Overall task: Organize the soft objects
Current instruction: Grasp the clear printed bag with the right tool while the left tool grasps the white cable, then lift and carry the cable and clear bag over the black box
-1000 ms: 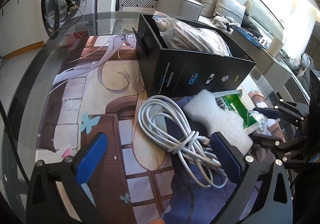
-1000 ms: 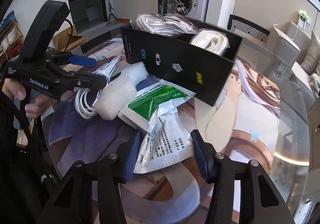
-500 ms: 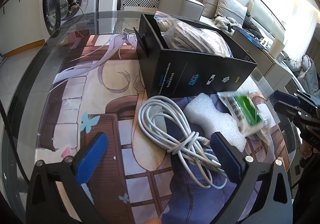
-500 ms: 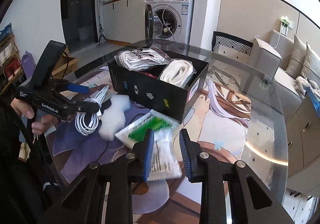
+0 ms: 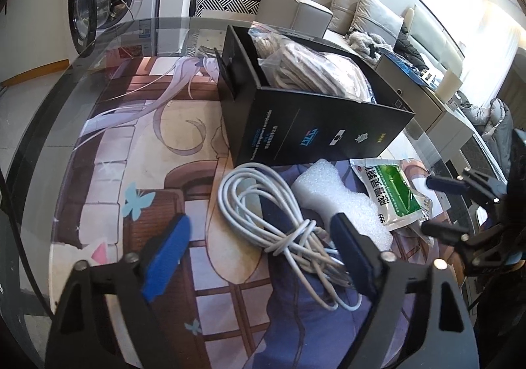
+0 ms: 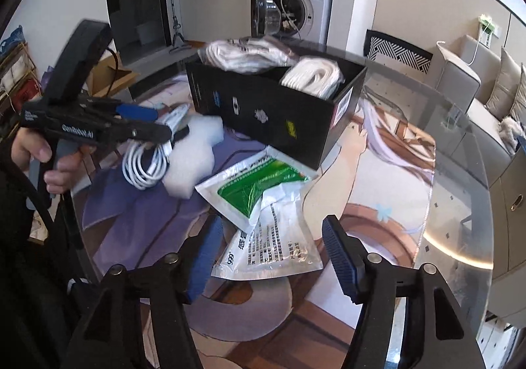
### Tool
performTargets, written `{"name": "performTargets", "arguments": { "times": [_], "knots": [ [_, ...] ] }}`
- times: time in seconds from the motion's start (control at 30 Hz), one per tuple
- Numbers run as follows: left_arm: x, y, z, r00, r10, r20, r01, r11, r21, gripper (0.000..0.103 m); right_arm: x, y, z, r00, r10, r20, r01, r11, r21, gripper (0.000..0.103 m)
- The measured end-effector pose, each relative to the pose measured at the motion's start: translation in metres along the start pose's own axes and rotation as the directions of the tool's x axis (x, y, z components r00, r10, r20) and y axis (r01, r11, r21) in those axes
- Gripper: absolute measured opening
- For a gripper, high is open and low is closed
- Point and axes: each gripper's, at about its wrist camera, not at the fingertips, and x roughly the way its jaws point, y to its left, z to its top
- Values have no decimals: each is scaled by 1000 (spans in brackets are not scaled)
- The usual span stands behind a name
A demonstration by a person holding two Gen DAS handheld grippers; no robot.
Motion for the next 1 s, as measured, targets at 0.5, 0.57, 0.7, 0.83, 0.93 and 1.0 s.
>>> {"name": "performTargets", "arguments": {
  "times": [0.5,0.57,0.7,0.83,0.93,1.0],
  "knots": [
    [-1,-12,-3,1000,-13,9,13,999,41,32,14,11,-6,1000,20,-16,-21,999,-48,36],
    [-3,-10,-3,1000,-15,14,15,999,39,32,13,11,-7,999,30,-17,-31,998,-56,34],
    [-11,-8,-1,999,-22,39,21,999,35,32,6,12,-6,999,51,6,-50,997,-51,33],
    [-22,-7,1,997,-27,70,24,999,38,32,-4,12,-1,996,79,49,-77,996,-48,33],
    [-30,-9,3,995,-32,92,28,999,46,32,-13,16,3,992,94,81,-90,994,-54,33],
    [-35,-11,3,994,-34,106,29,998,51,32,-20,19,7,988,108,106,-102,993,-64,33]
  ]
}}
